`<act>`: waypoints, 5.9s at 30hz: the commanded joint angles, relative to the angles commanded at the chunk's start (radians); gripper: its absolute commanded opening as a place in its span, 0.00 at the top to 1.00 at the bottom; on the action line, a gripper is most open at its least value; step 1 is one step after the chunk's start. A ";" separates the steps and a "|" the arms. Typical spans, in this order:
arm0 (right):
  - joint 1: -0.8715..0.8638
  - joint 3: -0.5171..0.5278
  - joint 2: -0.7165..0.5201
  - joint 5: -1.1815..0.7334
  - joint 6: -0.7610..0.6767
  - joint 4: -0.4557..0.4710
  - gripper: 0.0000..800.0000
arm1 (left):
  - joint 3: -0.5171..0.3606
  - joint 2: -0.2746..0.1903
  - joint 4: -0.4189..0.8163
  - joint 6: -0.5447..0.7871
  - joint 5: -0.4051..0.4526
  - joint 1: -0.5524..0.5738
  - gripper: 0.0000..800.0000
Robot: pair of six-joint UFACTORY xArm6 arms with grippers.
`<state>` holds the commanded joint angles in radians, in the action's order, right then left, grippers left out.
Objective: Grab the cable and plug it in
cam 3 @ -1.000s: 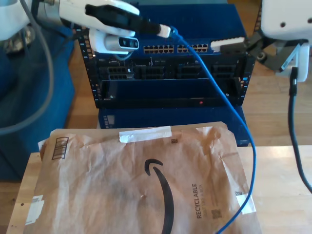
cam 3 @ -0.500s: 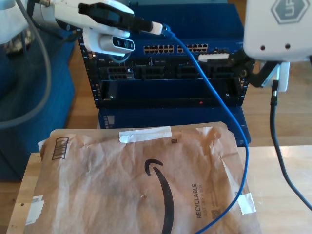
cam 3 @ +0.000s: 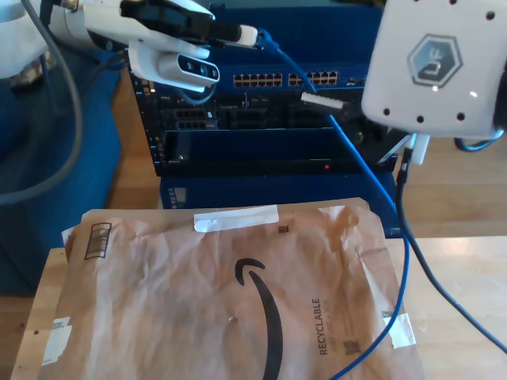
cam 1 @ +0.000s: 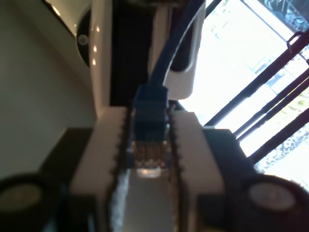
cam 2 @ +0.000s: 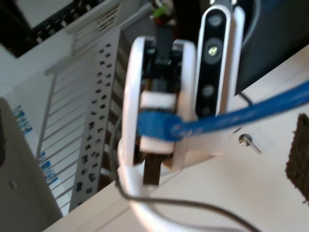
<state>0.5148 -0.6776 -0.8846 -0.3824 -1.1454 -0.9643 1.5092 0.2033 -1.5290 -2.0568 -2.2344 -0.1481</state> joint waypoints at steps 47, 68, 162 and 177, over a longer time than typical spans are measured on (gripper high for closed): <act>0.110 -0.044 0.100 0.098 -0.008 -0.003 0.47 | -0.025 0.011 -0.037 -0.009 -0.034 0.002 0.96; 0.112 -0.040 0.106 0.117 -0.008 -0.005 0.60 | -0.021 0.009 -0.037 -0.009 -0.041 0.003 0.96; -0.305 0.284 0.160 0.221 -0.005 0.069 1.00 | -0.836 -0.473 1.582 1.476 0.683 -1.178 0.00; -0.310 0.299 0.152 0.222 -0.005 0.069 1.00 | -1.154 -0.775 1.668 1.649 0.730 -1.274 0.00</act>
<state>0.2048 -0.3784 -0.7327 -0.1600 -1.1500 -0.8953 0.3554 -0.5715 0.1389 -0.4074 -1.5041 -1.4216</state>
